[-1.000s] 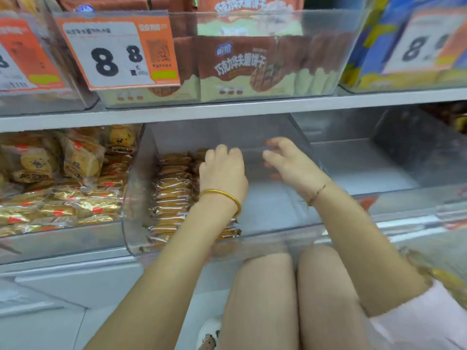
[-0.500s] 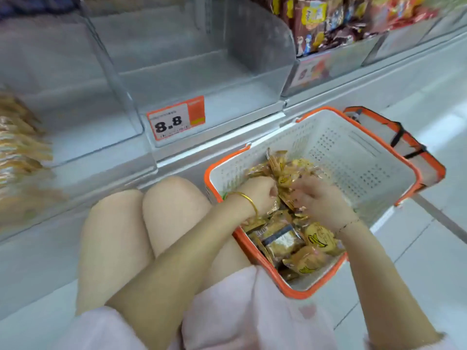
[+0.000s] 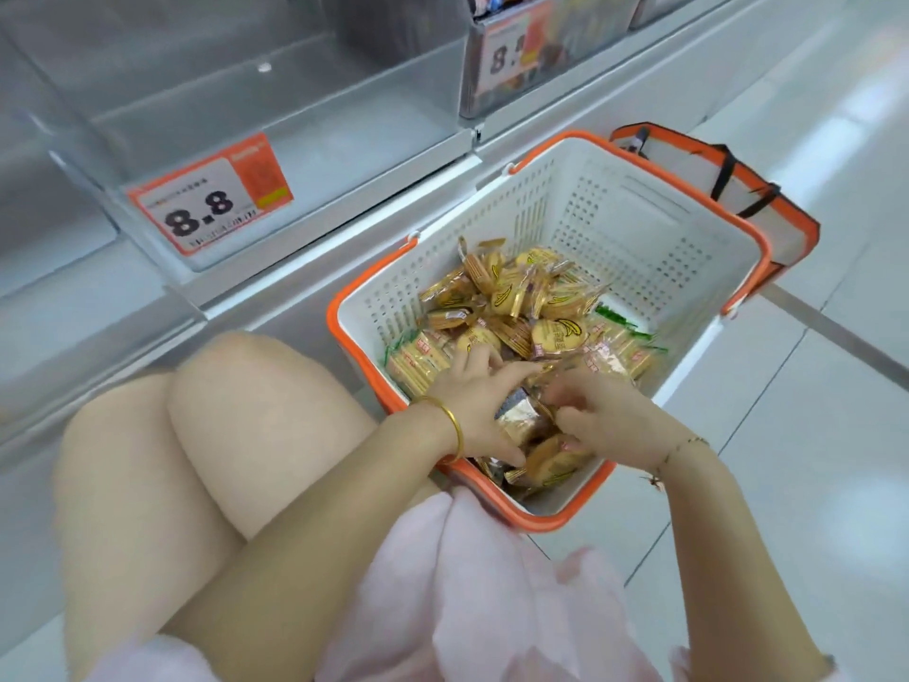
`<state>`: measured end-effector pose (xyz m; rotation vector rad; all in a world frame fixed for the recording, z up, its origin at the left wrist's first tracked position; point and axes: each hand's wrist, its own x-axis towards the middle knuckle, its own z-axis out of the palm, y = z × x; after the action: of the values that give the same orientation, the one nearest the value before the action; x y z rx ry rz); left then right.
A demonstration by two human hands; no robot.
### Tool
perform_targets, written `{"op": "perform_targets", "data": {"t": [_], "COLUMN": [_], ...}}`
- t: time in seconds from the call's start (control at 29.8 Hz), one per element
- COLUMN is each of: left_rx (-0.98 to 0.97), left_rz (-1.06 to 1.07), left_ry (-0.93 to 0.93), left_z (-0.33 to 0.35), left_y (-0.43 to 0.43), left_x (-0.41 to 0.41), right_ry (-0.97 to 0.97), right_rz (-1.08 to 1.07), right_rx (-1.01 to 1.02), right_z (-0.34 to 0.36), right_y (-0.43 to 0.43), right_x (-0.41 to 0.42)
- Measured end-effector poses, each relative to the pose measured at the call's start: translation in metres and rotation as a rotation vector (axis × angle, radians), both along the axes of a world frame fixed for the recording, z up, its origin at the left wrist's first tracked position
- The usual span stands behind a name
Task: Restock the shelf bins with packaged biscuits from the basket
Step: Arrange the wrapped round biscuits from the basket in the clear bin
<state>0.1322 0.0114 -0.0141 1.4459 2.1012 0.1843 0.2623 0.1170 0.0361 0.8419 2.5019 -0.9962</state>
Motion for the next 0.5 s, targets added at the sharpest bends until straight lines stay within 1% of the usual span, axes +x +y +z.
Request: {"op": "perform_targets", "data": {"t": [0.1, 0.23, 0.3, 0.4, 0.47, 0.5], "left_rx": [0.007, -0.017, -0.028, 0.0, 0.003, 0.001], "left_rz": [-0.088, -0.08, -0.061, 0.046, 0.184, 0.268], "left_ry": [0.074, 0.113, 0.093, -0.063, -0.227, -0.329], "left_z": [-0.005, -0.007, -0.006, -0.004, 0.005, 0.013], "left_y": [-0.001, -0.002, -0.002, -0.005, -0.007, -0.007], "left_x": [0.006, 0.01, 0.01, 0.005, -0.001, -0.004], "right_ry": [0.063, 0.02, 0.017, 0.001, -0.059, -0.088], "right_rz": [-0.06, -0.095, -0.101, -0.077, -0.007, 0.05], "right_rx": [-0.02, -0.16, -0.236, -0.257, -0.176, -0.094], "right_z": [-0.001, -0.011, -0.012, -0.012, -0.017, -0.021], "right_y": [-0.002, -0.001, 0.001, 0.003, 0.003, 0.003], "right_x": [0.005, 0.014, 0.015, 0.016, 0.018, 0.018]}}
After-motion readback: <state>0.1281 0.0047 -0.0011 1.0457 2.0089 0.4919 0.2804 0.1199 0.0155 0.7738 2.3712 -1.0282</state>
